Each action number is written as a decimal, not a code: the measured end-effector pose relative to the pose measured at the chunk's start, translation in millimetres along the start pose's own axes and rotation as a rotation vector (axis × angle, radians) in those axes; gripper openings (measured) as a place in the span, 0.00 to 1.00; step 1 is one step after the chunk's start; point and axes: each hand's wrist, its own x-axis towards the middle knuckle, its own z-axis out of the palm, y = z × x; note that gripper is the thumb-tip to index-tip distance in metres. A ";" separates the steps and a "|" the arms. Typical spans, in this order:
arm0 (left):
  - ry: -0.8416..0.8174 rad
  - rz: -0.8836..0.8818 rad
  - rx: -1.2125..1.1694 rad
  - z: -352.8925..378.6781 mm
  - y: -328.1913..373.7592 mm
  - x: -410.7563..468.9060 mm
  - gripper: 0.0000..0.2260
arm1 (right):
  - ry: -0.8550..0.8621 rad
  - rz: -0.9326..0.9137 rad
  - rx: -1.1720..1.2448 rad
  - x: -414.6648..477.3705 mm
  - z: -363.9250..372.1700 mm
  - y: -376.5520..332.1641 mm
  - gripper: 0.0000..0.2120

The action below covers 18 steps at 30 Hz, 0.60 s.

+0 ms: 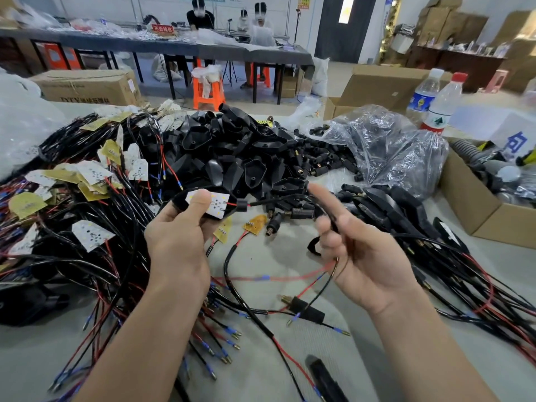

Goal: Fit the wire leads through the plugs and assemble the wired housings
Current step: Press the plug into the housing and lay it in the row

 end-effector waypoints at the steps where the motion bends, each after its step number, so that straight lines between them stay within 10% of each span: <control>1: 0.000 0.013 -0.002 -0.2 1.1 0.4 0.05 | -0.013 -0.033 0.071 0.7 -0.8 -0.5 0.35; 5: -0.025 0.092 0.065 0.6 3.7 -1.9 0.05 | -0.119 -0.158 0.070 3.1 2.2 2.4 0.28; 11: -0.097 0.076 0.127 2.4 6.6 -3.8 0.07 | 0.184 -0.314 -0.753 13.9 4.6 26.1 0.26; 18: -0.218 0.092 0.362 1.8 -0.2 -10.2 0.10 | 0.402 -0.586 -0.737 16.6 -4.9 16.2 0.24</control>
